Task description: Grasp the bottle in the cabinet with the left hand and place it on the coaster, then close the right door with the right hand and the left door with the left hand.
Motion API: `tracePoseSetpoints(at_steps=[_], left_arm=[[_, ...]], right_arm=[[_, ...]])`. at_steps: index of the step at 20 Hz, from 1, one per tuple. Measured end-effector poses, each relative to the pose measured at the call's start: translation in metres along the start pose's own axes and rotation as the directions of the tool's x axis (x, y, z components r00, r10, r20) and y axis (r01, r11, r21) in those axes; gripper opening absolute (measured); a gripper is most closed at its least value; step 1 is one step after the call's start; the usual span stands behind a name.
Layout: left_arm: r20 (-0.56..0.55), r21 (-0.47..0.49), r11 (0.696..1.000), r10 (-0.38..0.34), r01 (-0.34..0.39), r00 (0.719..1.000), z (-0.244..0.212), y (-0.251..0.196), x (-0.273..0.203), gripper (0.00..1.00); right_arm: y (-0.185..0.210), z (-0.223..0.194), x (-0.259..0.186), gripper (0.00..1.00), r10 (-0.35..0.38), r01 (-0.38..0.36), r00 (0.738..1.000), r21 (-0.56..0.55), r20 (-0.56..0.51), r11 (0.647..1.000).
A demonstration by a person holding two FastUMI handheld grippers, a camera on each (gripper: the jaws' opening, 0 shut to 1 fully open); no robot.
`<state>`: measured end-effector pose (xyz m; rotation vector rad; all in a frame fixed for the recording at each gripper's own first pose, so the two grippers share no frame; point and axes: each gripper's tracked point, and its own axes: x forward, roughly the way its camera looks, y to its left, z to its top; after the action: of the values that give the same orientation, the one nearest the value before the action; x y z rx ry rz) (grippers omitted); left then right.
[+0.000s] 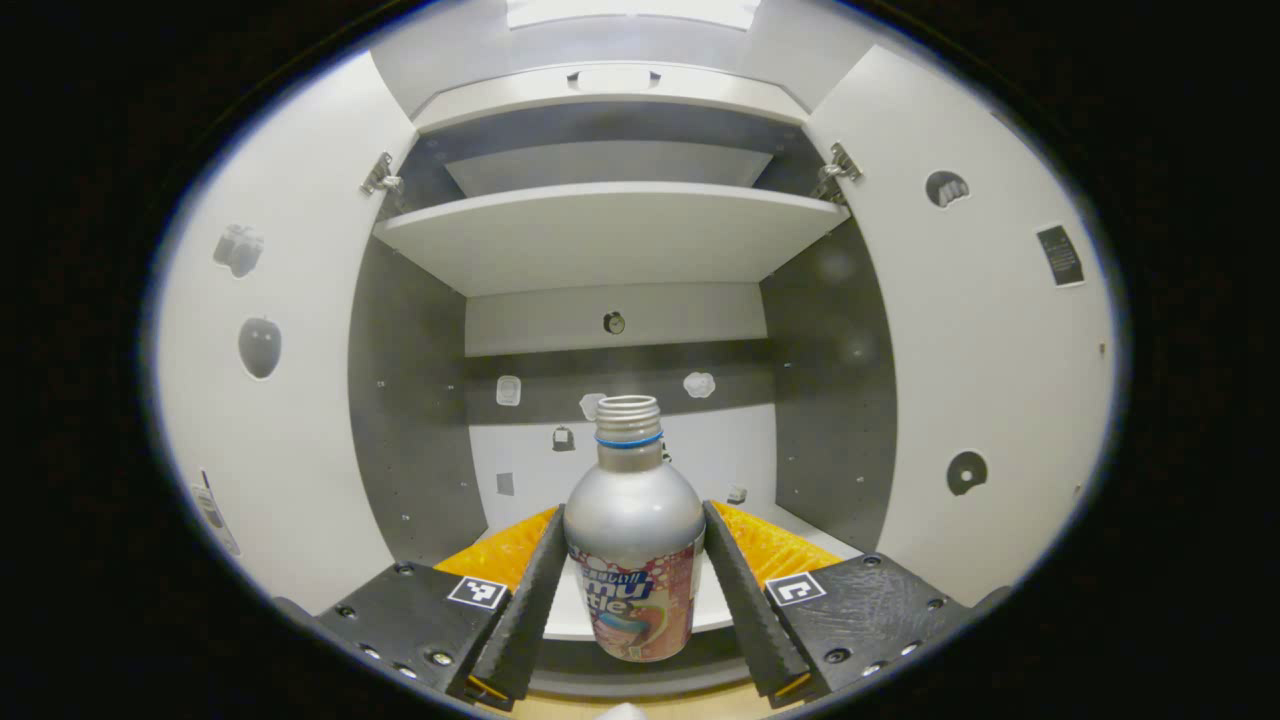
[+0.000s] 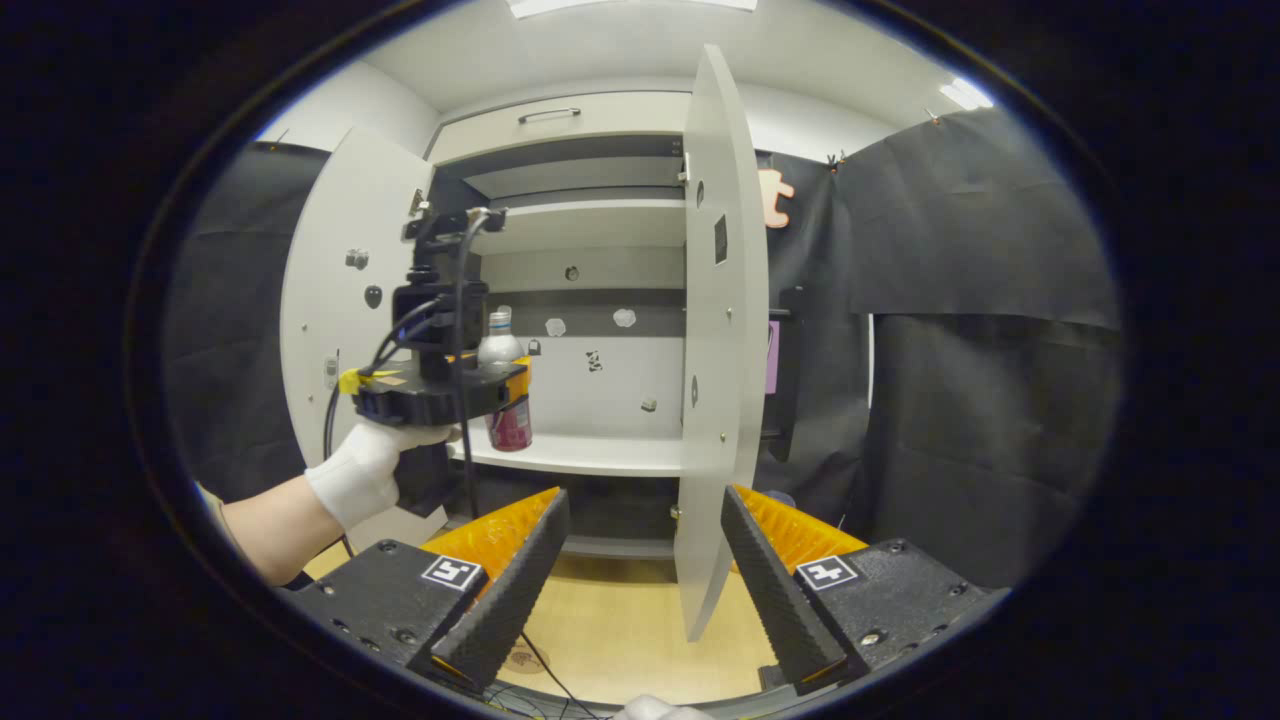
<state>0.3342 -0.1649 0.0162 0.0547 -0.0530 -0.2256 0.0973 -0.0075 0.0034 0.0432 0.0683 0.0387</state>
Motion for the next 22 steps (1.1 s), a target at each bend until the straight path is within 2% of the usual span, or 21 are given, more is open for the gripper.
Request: tracePoseSetpoints(at_steps=[1, 3, 4, 6, 7, 10, 11, 13, 17, 19, 22], left_arm=[[-0.002, -0.007, 1.000, -0.011, 0.011, 1.000, 0.000, -0.002, -0.012, 0.79], [-0.007, -0.013, 1.000, -0.024, 0.024, 1.000, 0.000, -0.006, -0.042, 0.82], [-0.006, -0.014, 0.999, -0.029, 0.029, 1.000, -0.001, -0.008, -0.055, 0.79], [-0.005, -0.024, 0.999, -0.036, 0.036, 0.999, -0.006, -0.010, -0.078, 0.78], [-0.007, -0.030, 0.999, -0.045, 0.044, 0.999, -0.010, -0.012, -0.088, 0.82], [-0.010, -0.025, 0.998, -0.060, 0.060, 0.998, -0.025, -0.018, -0.116, 0.82], [-0.010, -0.025, 0.998, -0.065, 0.065, 0.998, -0.031, -0.020, -0.124, 0.79], [-0.018, -0.046, 0.996, -0.078, 0.077, 0.997, -0.046, -0.022, -0.142, 0.82], [-0.065, -0.098, 0.990, -0.105, 0.099, 0.992, -0.086, -0.029, -0.166, 0.82], [-0.082, -0.100, 0.990, -0.112, 0.104, 0.990, -0.107, -0.032, -0.176, 0.79], [-0.105, -0.088, 0.990, -0.118, 0.109, 0.988, -0.141, -0.033, -0.187, 0.83]], right_arm=[[-0.001, -0.002, -0.003, 0.99, -0.004, 0.004, 1.000, 0.001, 0.001, 1.000], [-0.003, -0.007, -0.009, 1.00, -0.014, 0.014, 1.000, 0.006, -0.003, 1.000], [-0.004, -0.011, -0.012, 0.99, -0.018, 0.018, 1.000, 0.009, -0.007, 1.000], [-0.007, -0.015, -0.018, 1.00, -0.026, 0.026, 1.000, 0.016, -0.012, 1.000], [-0.007, -0.016, -0.020, 1.00, -0.028, 0.029, 1.000, 0.018, -0.013, 0.999], [-0.010, -0.022, -0.024, 1.00, -0.039, 0.039, 0.999, 0.018, -0.023, 0.999], [-0.011, -0.024, -0.025, 1.00, -0.041, 0.042, 0.999, 0.018, -0.025, 0.999], [-0.012, -0.027, -0.028, 0.99, -0.044, 0.045, 0.999, 0.020, -0.032, 0.999], [-0.013, -0.032, -0.032, 0.99, -0.050, 0.050, 0.998, 0.015, -0.045, 0.999], [-0.012, -0.034, -0.033, 0.99, -0.050, 0.051, 0.998, 0.010, -0.049, 0.999], [-0.010, -0.035, -0.033, 0.99, -0.046, 0.047, 0.997, 0.004, -0.060, 0.999]])
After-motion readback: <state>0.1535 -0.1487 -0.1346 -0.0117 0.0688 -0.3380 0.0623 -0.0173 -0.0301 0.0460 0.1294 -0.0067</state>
